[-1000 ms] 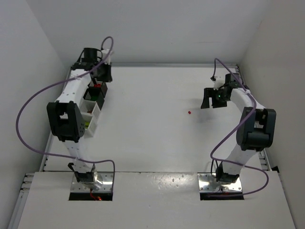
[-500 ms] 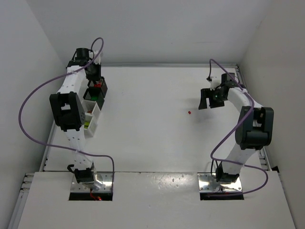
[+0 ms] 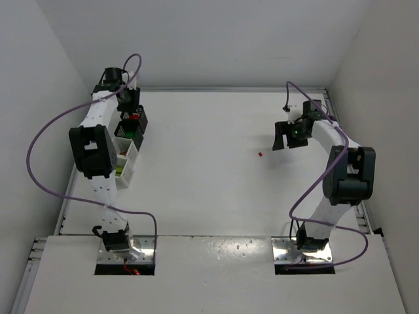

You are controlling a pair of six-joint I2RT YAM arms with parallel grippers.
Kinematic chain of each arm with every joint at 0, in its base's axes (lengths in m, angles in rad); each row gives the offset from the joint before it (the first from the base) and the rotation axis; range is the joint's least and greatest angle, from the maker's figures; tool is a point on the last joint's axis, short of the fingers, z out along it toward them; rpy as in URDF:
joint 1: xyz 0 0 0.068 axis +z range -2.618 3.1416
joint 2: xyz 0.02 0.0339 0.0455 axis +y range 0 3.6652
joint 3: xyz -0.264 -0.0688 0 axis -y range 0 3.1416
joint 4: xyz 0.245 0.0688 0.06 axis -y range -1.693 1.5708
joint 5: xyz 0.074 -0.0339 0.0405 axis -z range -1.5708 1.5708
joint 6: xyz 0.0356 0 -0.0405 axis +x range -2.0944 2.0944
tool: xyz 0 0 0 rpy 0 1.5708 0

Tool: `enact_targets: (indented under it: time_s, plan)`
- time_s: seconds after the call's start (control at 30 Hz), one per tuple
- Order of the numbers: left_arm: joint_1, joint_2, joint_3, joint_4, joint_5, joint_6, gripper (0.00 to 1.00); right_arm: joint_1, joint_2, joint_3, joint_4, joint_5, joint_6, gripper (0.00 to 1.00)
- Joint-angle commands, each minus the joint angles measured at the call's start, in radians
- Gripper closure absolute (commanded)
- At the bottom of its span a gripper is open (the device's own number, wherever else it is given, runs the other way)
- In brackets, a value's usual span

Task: Sort the legos into containers by color

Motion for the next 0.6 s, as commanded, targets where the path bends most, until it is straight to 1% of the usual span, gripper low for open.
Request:
enact_targets:
  time_s: [0.0,0.07,0.13,0.17,0.2,0.23,0.27,0.3,0.33,0.4,0.43,0.47,0.5,0.53,0.57]
  plan:
    - [0.013,-0.070,0.033,0.058,0.008,-0.010,0.55,0.018,-0.008,0.042,0.024,0.012,-0.008,0.23]
    - [-0.005,-0.131,-0.004,0.106,0.048,0.015,0.56,0.019,-0.008,0.042,0.033,0.012,-0.008,0.23]
    - [-0.040,-0.180,-0.035,0.129,0.133,0.045,0.59,0.028,-0.008,0.042,0.044,0.021,0.004,0.23]
    - [-0.097,-0.217,-0.059,0.129,0.167,0.074,0.61,0.028,-0.008,0.042,0.044,0.031,0.004,0.23]
    - [-0.132,-0.229,-0.074,0.129,0.233,0.084,0.62,0.028,-0.008,0.042,0.054,0.031,0.022,0.23]
    - [-0.172,-0.240,-0.088,0.120,0.252,0.084,0.62,0.028,-0.008,0.042,0.070,0.040,0.057,0.23]
    - [-0.261,-0.252,-0.125,0.120,0.276,0.084,0.63,0.028,-0.008,0.031,0.080,0.053,0.080,0.21]
    - [-0.306,-0.253,-0.143,0.120,0.290,0.084,0.63,0.009,-0.008,0.031,0.080,0.054,0.102,0.21]
    - [-0.353,-0.253,-0.160,0.120,0.290,0.084,0.63,0.009,-0.008,0.031,0.091,0.054,0.142,0.21]
    - [-0.528,-0.233,-0.212,0.161,0.299,0.047,0.65,0.000,-0.008,0.022,0.102,0.105,0.180,0.21]
    - [-0.528,-0.216,-0.228,0.161,0.299,0.047,0.65,0.000,-0.008,0.022,0.102,0.106,0.193,0.21]
    - [-0.603,-0.207,-0.240,0.201,0.299,0.014,0.65,0.000,-0.017,0.022,0.102,0.121,0.202,0.19]
    - [-0.639,-0.207,-0.263,0.225,0.308,-0.006,0.65,-0.009,-0.017,0.009,0.111,0.121,0.211,0.18]
    - [-0.700,-0.172,-0.263,0.265,0.309,-0.045,0.65,-0.009,-0.028,0.000,0.111,0.135,0.225,0.16]
    - [-0.728,-0.156,-0.263,0.284,0.292,-0.065,0.64,-0.020,-0.028,0.000,0.111,0.149,0.225,0.16]
